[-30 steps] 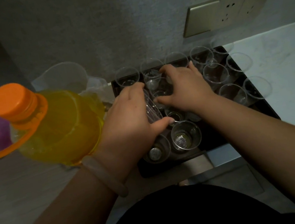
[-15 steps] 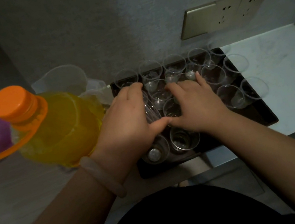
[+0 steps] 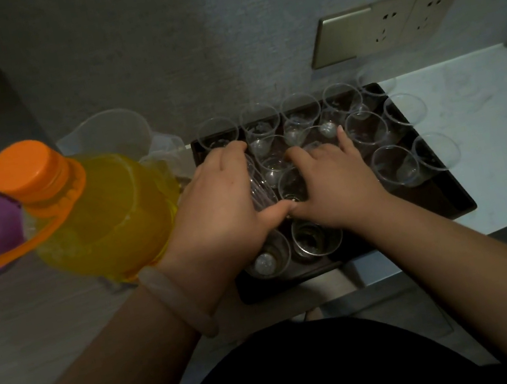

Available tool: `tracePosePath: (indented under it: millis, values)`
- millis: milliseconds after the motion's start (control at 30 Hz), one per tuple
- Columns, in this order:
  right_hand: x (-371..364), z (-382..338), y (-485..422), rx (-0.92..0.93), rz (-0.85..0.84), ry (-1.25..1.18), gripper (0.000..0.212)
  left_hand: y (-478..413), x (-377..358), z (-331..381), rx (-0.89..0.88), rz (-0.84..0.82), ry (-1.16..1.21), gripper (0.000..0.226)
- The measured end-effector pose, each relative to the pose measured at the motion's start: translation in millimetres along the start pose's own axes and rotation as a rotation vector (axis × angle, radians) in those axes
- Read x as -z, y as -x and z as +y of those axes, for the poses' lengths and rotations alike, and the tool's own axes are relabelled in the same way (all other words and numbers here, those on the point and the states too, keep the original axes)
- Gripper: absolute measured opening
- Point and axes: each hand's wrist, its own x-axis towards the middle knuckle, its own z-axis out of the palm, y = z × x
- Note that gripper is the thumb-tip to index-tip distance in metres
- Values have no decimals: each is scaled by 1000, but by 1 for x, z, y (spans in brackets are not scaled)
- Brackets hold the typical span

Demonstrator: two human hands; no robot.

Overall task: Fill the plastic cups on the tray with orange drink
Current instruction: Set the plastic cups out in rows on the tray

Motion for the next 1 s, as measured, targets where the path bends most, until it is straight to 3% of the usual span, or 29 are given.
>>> tracePosePath:
  millis: [333,500,633,767,833,933,1000]
  values:
    - [4,-3,2,-7,-16,-6,88,2,0,0,3,-18,10,91]
    - [8,7,8,-27,159,-152,59,3,-3,0,13,-16,18,92]
    - [25,30,20,-131,422,-458,29,2,-4,1,21,-38,19,93]
    - [45,40,33,-204,524,-670,10,-3,-8,7,-10,-50,13,95]
    - [53,35,35,-159,456,-757,10,-6,-11,15,-32,-66,26,97]
    - [54,21,36,-91,160,-884,39,-13,-17,29,-77,-96,23,97]
    - [48,16,34,-62,59,-973,42,-17,-21,36,-103,-117,59,93]
